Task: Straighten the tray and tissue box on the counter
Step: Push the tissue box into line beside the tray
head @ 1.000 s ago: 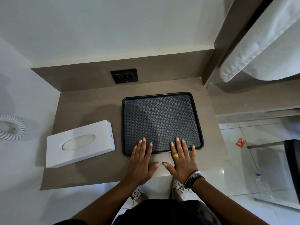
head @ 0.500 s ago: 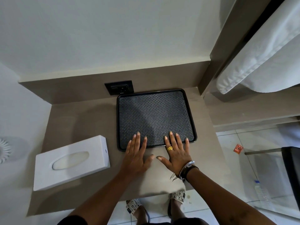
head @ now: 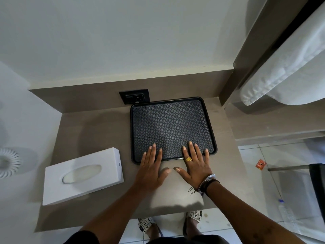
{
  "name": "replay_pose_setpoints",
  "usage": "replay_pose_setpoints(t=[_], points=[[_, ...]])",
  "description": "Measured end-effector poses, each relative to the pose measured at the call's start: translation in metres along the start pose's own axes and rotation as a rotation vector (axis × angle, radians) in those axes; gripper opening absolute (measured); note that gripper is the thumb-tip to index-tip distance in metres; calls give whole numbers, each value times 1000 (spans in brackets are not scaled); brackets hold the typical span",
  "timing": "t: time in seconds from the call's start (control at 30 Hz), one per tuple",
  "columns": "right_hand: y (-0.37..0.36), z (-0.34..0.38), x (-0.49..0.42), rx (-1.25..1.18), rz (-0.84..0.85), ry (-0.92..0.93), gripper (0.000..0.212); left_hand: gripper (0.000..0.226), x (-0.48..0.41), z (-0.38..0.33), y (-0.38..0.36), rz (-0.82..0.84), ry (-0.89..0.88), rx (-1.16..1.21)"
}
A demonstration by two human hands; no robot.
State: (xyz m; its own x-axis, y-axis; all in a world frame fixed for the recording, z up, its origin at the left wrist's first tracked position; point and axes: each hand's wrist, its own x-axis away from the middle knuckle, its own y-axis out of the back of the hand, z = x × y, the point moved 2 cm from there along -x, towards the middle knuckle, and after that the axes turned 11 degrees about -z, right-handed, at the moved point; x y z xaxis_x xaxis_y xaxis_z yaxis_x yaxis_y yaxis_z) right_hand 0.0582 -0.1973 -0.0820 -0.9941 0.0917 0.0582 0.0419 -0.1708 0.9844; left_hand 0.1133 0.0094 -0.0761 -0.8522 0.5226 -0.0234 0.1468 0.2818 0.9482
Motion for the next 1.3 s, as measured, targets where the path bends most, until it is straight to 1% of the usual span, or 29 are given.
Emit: replay_pose_setpoints(t=[0.13, 0.2, 0.33, 0.43, 0.53, 0.63, 0.77, 0.93, 1.03, 1.17, 1.3], points=[[7, 12, 13, -40, -81, -31, 86, 85, 3, 5, 13, -65, 81, 201], [7, 22, 24, -60, -93, -9, 85, 84, 5, 10, 24, -107, 98, 255], [-3, 50, 48, -86, -82, 129, 84, 80, 12, 21, 48, -178, 97, 309], [-10, 78, 56, -130, -62, 241, 82, 80, 19, 31, 69, -202, 131, 325], [-10, 111, 52, -134, -13, 351, 81, 88, 28, 54, 89, -189, 170, 246], [-11, 139, 43, -113, 34, 394, 85, 103, 44, 95, 105, -132, 162, 88], [-17, 160, 36, -66, 100, 411, 91, 126, 74, 157, 118, 9, 52, -127], [-23, 179, 32, -24, 110, 420, 95, 151, 90, 216, 127, 245, 78, -286], [-26, 185, 29, 0, 108, 423, 96, 155, 89, 226, 128, 290, 40, -351], [-30, 187, 27, 13, 111, 415, 98, 151, 80, 228, 128, 320, 50, -355], [-32, 187, 27, 17, 113, 407, 99, 142, 79, 227, 129, 238, 34, -352]])
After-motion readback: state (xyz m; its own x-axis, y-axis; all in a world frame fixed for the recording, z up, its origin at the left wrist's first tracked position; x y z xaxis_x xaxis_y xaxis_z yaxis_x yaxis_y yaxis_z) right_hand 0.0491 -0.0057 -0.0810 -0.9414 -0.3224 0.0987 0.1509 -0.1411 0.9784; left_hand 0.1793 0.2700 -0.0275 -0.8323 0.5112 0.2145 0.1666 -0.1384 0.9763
